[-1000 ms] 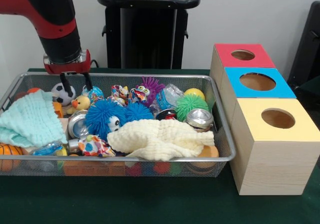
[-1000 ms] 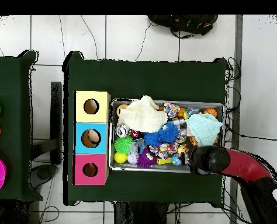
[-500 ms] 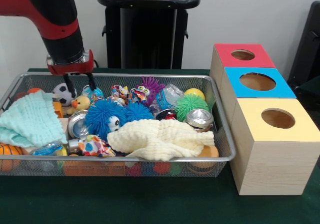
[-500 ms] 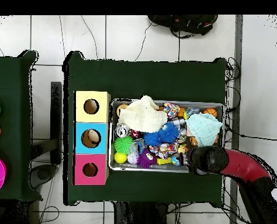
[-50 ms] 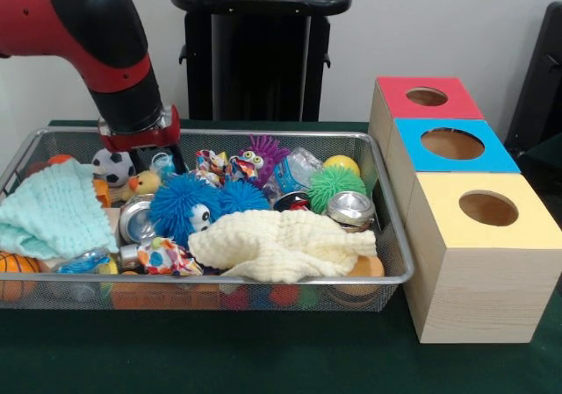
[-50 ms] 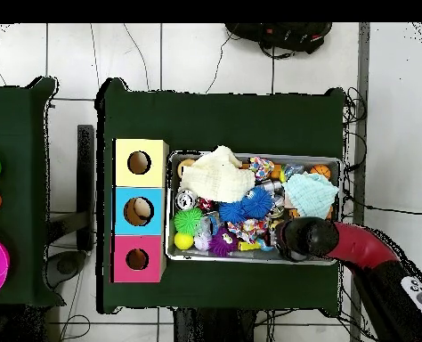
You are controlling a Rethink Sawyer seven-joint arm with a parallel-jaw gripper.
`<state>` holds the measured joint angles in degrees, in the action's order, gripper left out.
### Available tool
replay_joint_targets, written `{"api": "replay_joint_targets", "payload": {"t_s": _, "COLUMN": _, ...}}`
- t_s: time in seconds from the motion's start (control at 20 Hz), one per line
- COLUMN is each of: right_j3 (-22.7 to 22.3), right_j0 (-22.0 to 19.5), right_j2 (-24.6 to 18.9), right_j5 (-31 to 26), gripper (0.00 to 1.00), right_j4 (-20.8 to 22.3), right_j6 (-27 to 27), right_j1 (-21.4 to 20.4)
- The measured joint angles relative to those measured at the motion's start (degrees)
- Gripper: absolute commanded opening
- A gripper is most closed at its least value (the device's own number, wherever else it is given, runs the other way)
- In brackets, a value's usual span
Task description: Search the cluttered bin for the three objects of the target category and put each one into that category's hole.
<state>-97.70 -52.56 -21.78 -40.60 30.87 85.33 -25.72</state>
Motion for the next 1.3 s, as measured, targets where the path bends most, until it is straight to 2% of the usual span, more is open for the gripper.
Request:
{"api": "replay_joint_targets", "payload": {"t_s": 0.8, "right_j3": 0.5, "right_j0": -0.2, "right_j2": -0.6, "right_j5": -0.5, "gripper": 1.0, "right_j4": 0.0, "right_j6": 0.0, "right_j1": 0.2}}
{"api": "replay_joint_targets", "payload": {"t_s": 1.3, "right_j3": 2.8, "right_j0": 1.6, "right_j2": -0.6, "right_j5": -6.0, "gripper": 1.0, "right_j4": 0.1, "right_j6": 0.0, "right_j1": 0.3}}
